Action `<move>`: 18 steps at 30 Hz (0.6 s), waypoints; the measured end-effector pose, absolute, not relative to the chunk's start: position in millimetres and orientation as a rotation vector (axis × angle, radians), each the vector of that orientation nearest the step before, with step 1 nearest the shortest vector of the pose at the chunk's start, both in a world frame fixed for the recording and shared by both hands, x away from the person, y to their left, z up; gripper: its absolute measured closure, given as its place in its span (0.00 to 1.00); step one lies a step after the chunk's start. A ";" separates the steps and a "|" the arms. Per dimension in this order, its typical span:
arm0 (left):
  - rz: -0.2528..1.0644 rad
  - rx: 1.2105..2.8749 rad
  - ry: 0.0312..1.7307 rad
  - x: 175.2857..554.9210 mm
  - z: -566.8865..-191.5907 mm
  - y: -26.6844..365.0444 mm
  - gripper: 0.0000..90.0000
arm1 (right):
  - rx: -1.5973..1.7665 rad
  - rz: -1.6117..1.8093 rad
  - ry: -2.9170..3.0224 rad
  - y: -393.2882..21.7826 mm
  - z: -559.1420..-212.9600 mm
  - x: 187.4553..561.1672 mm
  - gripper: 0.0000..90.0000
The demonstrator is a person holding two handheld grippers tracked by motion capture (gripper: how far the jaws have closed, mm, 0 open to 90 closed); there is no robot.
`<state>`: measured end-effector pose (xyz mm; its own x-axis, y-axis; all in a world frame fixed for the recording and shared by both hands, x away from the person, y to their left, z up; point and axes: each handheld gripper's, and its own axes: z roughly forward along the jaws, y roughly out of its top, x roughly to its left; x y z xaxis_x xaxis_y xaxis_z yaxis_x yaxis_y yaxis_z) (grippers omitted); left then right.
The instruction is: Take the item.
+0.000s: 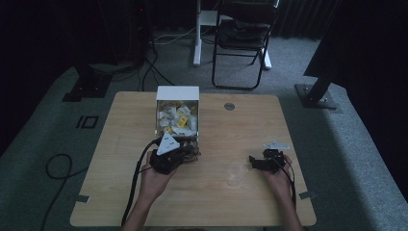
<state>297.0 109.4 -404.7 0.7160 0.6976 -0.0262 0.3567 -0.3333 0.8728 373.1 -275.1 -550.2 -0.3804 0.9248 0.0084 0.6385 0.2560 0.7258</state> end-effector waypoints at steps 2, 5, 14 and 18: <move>0.438 1.950 0.805 297.0 -404.3 108.1 1.00 | 1.423 0.915 2.112 -275.0 -550.2 373.0 0.16; 0.435 1.947 0.801 296.9 -404.2 106.2 1.00 | 1.422 0.915 2.112 -275.1 -550.2 373.1 0.16; 0.421 1.949 0.784 297.3 -402.3 101.1 1.00 | 1.420 0.915 2.112 -275.1 -550.2 373.1 0.16; 0.421 1.952 0.775 297.1 -401.5 98.1 1.00 | 1.421 0.915 2.112 -275.1 -550.2 373.1 0.16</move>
